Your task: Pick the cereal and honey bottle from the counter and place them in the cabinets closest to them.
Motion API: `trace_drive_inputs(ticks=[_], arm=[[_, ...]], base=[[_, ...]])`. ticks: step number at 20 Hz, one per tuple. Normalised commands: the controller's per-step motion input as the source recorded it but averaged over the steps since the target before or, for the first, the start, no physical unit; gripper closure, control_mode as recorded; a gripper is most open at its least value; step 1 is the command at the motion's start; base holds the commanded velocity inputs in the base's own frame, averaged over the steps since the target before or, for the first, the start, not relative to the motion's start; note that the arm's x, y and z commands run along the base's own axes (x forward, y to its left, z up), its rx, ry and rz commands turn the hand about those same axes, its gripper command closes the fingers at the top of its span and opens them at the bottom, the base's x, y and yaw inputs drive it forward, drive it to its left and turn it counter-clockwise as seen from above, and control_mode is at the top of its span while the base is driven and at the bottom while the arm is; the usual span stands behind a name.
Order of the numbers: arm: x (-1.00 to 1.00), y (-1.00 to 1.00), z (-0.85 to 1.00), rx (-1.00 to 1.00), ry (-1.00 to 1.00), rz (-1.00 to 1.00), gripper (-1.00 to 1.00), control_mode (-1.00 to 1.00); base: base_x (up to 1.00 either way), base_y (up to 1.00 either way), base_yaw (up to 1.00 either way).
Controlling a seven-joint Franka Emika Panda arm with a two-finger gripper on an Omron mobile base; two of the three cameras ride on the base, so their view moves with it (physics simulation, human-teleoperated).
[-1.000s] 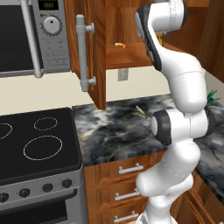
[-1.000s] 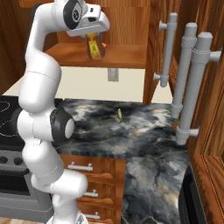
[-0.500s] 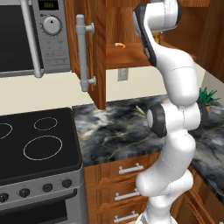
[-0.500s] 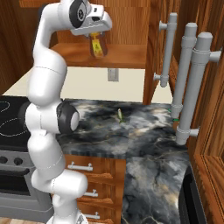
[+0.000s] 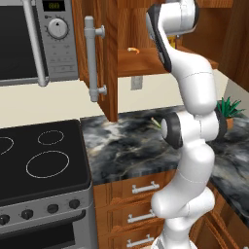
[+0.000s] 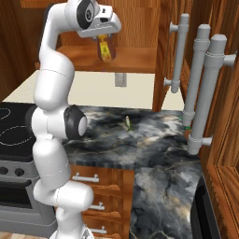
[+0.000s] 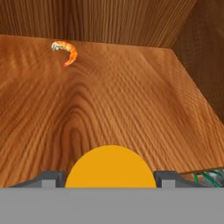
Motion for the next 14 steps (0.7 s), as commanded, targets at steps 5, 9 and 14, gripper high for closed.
trace_drive_inputs(ticks=[5,9,14], arm=[[0.02,-0.15,0.0,0.07,0.0,0.0,1.0,-1.0],[0.02,-0.14,0.0,0.07,0.0,0.0,1.0,-1.0],[0.0,-0.02,0.0,0.01,0.0,0.0,1.0,-1.0]], base=[[0.0,0.0,0.0],[0.0,0.0,0.0],[0.0,0.0,0.0]])
